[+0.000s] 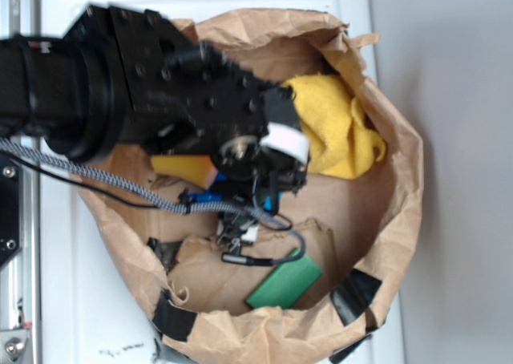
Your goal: Grab the blue block.
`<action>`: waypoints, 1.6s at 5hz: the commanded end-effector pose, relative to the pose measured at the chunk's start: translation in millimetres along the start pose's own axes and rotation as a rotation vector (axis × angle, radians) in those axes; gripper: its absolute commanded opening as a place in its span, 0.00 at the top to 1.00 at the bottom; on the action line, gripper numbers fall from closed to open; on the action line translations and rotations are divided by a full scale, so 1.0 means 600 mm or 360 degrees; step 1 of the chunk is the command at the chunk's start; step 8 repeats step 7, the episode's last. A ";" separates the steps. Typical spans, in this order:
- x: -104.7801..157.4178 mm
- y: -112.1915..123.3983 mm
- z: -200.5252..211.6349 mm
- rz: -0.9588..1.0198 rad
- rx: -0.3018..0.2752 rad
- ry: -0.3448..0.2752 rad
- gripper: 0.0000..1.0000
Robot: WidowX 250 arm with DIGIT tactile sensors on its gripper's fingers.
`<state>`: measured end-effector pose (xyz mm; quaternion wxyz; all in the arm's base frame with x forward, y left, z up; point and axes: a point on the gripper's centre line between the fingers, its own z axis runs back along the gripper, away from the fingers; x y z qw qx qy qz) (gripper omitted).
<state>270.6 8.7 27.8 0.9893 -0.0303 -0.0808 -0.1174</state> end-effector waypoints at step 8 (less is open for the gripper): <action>0.031 -0.007 0.187 0.0111 0.0098 -0.0131 1.00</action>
